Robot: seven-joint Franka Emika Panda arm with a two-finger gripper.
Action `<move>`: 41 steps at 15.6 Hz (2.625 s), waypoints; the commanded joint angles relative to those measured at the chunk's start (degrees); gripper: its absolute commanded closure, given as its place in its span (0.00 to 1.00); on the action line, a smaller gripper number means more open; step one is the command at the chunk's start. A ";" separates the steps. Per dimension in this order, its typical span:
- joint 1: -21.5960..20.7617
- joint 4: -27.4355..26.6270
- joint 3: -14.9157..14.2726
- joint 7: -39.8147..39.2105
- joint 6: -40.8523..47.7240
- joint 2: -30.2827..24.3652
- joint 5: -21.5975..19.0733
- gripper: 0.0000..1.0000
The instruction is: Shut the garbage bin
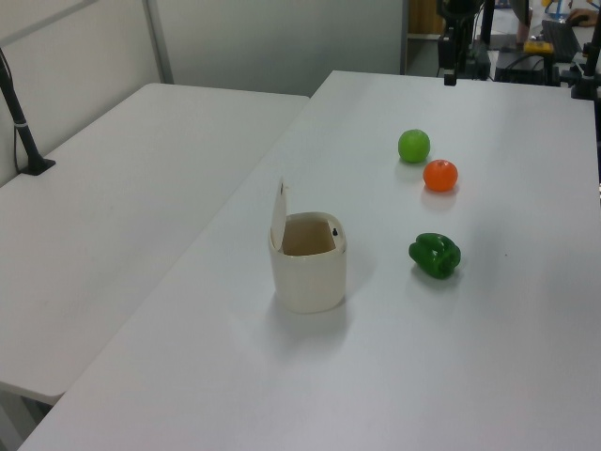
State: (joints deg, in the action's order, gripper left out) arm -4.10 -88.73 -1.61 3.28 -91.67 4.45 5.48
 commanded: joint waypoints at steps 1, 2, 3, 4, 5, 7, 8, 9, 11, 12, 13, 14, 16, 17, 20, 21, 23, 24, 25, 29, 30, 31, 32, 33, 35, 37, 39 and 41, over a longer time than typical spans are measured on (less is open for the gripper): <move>-0.03 -1.36 -0.15 -1.08 0.09 -1.28 -0.12 1.00; -0.03 -1.36 -0.15 -1.08 0.09 -1.20 -0.12 1.00; -0.03 -1.36 -0.15 -1.08 0.09 -1.20 -0.12 1.00; -0.03 -1.36 -0.15 -1.08 0.09 -1.20 -0.12 1.00; -0.03 -1.36 -0.15 -1.08 0.09 -1.20 -0.12 1.00; -0.03 -1.36 -0.15 -1.26 0.09 -1.11 -0.12 1.00; -0.12 -1.36 -0.15 -1.96 0.09 -0.93 -0.12 1.00; -0.12 -1.36 -0.15 -2.40 0.01 -0.85 -0.21 1.00; -0.21 -1.27 -0.15 -2.67 -0.34 -0.41 -0.30 1.00; -0.30 -1.27 -0.06 -2.84 -1.48 0.03 -0.39 1.00; -0.56 -1.27 0.02 -2.93 -3.06 0.30 -0.47 1.00; -0.65 -1.27 0.02 -2.93 -4.29 0.73 -0.56 1.00; -0.74 -1.27 0.37 -3.37 -7.27 1.52 -2.05 1.00; -0.82 -1.27 0.55 -3.89 -9.03 1.96 -3.19 1.00; -1.79 -0.49 0.73 -6.88 -13.87 3.46 -5.92 1.00; -2.49 -0.40 0.73 -7.32 -15.71 4.25 -6.45 1.00; -4.16 -0.04 0.73 -7.33 -20.10 4.95 -6.71 1.00; -5.21 -0.04 0.73 -7.24 -22.30 5.57 -6.71 1.00; -6.35 -0.04 0.73 -6.98 -24.67 5.83 -6.80 1.00; -10.40 0.04 0.73 -6.62 -34.34 7.85 -6.80 1.00; -11.19 -0.04 0.73 -6.62 -36.71 8.20 -7.06 1.00; -11.89 -0.04 0.73 -6.71 -39.08 8.47 -7.68 1.00; -12.68 0.04 0.73 -6.71 -41.28 9.17 -8.29 1.00; -13.56 0.04 0.73 -6.80 -43.04 9.44 -8.38 1.00; -15.49 0.04 0.64 -7.06 -45.86 10.57 -8.38 1.00; -17.17 0.04 0.73 -6.71 -49.37 11.45 -8.38 1.00; -18.40 0.04 0.73 -6.88 -52.28 11.90 -8.47 1.00; -19.89 -0.04 0.73 -7.06 -55.00 12.60 -8.47 1.00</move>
State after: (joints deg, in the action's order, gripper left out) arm -21.63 -88.88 -0.11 -2.57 -142.80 16.17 -1.69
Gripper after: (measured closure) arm 0.991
